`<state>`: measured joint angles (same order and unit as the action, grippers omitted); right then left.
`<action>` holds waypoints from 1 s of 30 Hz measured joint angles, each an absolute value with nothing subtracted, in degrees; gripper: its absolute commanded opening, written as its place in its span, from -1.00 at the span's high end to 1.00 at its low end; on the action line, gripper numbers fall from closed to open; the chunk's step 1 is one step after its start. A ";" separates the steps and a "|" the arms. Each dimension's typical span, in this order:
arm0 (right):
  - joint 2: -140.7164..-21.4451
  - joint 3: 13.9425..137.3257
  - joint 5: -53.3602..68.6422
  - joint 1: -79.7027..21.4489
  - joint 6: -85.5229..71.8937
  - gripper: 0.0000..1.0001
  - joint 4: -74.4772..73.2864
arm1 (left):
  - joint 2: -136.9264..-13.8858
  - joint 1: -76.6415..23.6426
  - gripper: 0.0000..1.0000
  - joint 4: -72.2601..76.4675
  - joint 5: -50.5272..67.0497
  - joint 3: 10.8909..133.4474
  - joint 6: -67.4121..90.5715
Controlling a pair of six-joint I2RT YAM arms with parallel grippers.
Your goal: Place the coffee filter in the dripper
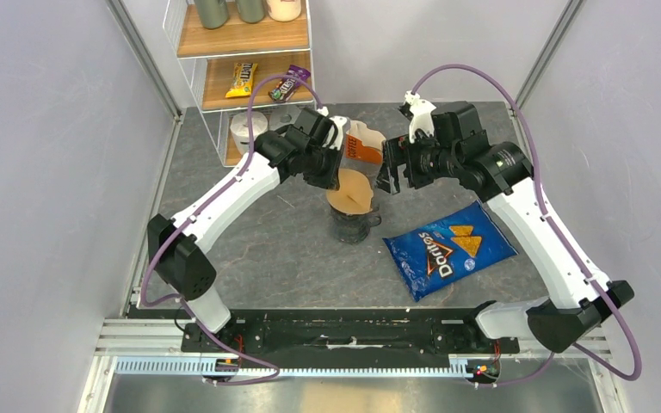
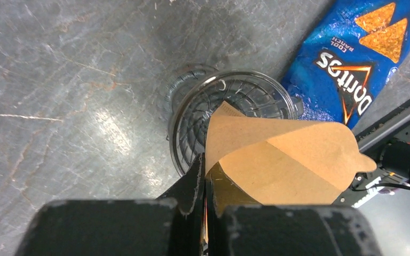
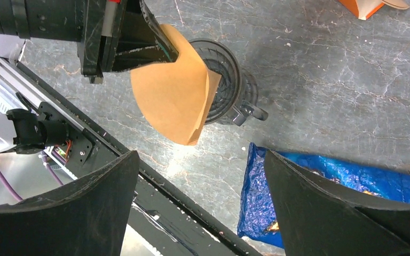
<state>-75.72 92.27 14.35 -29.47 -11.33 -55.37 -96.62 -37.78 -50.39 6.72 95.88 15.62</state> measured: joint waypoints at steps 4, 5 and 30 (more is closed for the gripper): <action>-77.28 93.45 15.11 -29.26 -11.29 -0.88 -55.42 | -96.62 -37.28 0.75 -50.65 7.62 94.48 18.15; -77.67 93.71 15.25 -29.23 -11.27 -0.88 -55.42 | -96.62 -37.04 0.66 -50.83 7.66 94.00 18.90; -87.26 99.07 31.07 -29.58 -3.09 0.08 -57.17 | -75.42 -22.72 0.43 -36.05 26.35 71.57 26.00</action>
